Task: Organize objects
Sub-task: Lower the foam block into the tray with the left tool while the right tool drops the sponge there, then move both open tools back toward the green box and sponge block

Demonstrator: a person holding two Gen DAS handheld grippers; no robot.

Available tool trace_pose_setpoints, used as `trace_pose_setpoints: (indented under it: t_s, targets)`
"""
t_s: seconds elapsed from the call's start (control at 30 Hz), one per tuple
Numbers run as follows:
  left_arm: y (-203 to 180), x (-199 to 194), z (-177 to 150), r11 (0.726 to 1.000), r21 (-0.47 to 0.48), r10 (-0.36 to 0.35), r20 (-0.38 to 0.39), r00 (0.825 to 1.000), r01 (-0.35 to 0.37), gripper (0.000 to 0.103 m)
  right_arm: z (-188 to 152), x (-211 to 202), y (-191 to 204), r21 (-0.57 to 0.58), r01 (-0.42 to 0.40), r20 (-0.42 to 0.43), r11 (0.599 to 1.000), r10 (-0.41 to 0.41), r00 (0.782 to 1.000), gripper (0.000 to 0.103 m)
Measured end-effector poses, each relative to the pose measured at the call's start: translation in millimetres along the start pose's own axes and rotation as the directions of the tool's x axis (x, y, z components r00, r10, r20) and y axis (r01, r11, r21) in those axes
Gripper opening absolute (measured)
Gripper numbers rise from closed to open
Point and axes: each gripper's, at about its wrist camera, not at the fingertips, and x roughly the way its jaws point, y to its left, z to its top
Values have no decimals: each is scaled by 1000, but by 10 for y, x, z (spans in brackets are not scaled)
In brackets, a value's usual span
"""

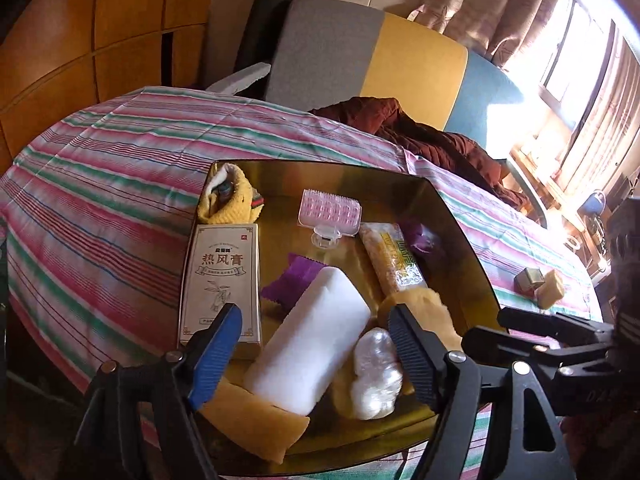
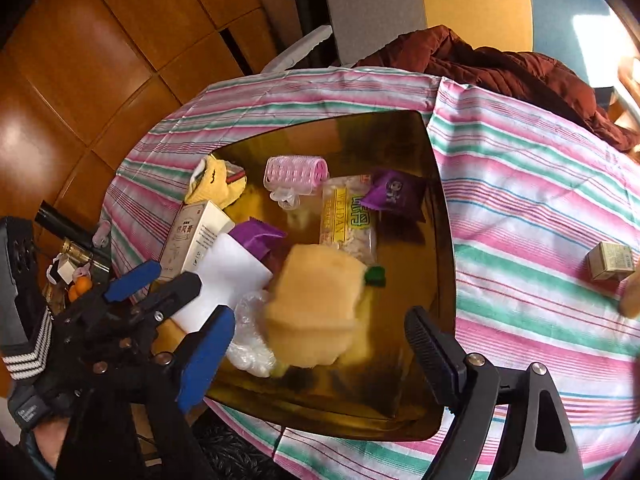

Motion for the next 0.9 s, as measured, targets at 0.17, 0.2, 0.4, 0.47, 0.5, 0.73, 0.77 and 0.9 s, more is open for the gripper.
trace_pose_setpoints:
  t_s: [0.17,0.2,0.4,0.47,0.5,0.73,0.77,0.9]
  targets:
    - [-51,-106,13,999,27,19,36,999,-20,77,-58,-14,2,8,11,10,1000,-11,1000,88]
    - [-75,-133,16,999,35,26,48,999,-28,77,-70,-35,7,8,17,19,1000,-17,1000,90]
    - [-198,-273,41,994,83,58,108,992,-67,77,-124,-204,86,-26,127,113,992,-124,986,103]
    - [-234,-303,42,993,95,62,117,991,-73,77,-139,-252,118,-41,158,147,987,-150,978,103]
    - [-247,-315,41,992,98,65,121,991,-77,77,-135,-272,126,-48,171,159,984,-161,974,103]
    - [-328,-380,27,986,133,83,151,985,-103,77,-162,-360,121,-61,221,213,973,-203,956,103]
    - [-339,-382,19,986,135,81,150,985,-101,77,-166,-363,103,-55,221,214,974,-205,955,103]
    - [-387,-382,-6,984,149,72,143,987,-93,77,-205,-380,19,-28,235,213,972,-224,951,103]
